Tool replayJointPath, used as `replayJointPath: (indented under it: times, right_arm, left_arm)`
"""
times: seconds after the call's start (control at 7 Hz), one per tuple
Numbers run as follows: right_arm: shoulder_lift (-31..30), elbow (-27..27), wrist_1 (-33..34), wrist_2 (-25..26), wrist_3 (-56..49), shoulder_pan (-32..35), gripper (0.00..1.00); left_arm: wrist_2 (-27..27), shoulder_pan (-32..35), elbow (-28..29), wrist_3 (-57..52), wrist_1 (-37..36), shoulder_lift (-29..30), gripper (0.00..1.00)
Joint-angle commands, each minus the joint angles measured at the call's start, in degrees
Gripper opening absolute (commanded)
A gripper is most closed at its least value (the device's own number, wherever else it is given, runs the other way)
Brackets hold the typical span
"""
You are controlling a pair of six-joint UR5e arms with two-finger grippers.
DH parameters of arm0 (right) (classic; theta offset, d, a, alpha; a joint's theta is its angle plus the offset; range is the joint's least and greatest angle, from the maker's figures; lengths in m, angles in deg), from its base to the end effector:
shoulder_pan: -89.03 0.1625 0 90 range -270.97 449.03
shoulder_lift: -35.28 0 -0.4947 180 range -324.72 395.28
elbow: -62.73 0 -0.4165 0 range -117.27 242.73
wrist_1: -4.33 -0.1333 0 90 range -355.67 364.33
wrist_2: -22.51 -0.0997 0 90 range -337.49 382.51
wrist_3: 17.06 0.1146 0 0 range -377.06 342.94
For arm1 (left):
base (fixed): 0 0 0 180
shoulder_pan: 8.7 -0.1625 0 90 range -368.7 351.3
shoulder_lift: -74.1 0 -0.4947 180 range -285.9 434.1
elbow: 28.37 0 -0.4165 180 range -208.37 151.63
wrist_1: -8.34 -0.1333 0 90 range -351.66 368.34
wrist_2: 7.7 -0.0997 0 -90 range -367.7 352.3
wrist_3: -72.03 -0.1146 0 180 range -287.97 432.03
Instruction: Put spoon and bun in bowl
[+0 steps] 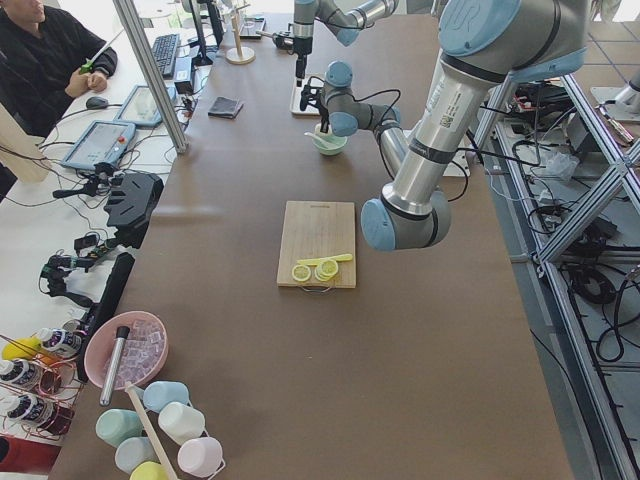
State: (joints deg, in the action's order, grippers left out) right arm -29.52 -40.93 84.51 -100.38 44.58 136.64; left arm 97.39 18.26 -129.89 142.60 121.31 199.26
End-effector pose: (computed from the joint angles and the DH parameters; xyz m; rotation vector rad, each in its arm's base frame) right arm -0.4013 -0.5450 0.3375 0.0833 -0.9798 0.0647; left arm 0.5851 -0.4137 0.2089 0.2641 1.1998 0.0456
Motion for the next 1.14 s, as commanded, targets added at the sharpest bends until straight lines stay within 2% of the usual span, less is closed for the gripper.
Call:
replayJointPath:
  times: [0.0, 0.14, 0.29, 0.43, 0.57, 0.71, 0.86, 1.0]
  right_arm:
    - [-3.1, -0.1, -0.1, -0.3, -5.8, 1.7, 1.00]
    - [-3.2, -0.1, -0.2, -0.4, -7.7, 1.9, 1.00]
    - [-3.3, 0.1, -0.1, -0.3, -8.3, 2.2, 1.00]
    - [-3.7, 0.1, -0.5, -0.4, -8.4, 3.4, 1.00]
    - [-3.7, 0.3, -0.1, -4.5, -10.6, 8.1, 1.00]
    - [-4.5, 0.7, 0.1, -9.8, -14.8, 13.2, 1.00]
    - [-7.0, 0.6, 0.0, -10.0, -17.1, 15.6, 1.00]
    - [-9.4, 0.6, 0.6, -9.8, -21.9, 17.3, 1.00]
  left_arm:
    - [-1.5, -2.3, 3.2, 0.9, 0.4, 1.8, 0.00]
    - [-1.5, -2.3, 4.3, 0.9, 1.4, 2.4, 0.00]
    - [-1.6, -2.3, 4.9, 0.5, 1.6, 2.5, 0.99]
    - [-2.9, -2.3, 4.4, 0.7, 1.6, 2.6, 0.98]
    - [-3.0, -2.1, 3.9, 0.5, 1.5, 2.5, 0.98]
    - [-6.9, -1.3, 2.0, 0.2, 0.8, 1.9, 0.98]
    - [-8.4, 0.8, -0.8, -1.0, -3.1, -0.5, 0.98]
    - [-6.7, 6.6, -5.6, -8.3, -13.5, -1.7, 0.98]
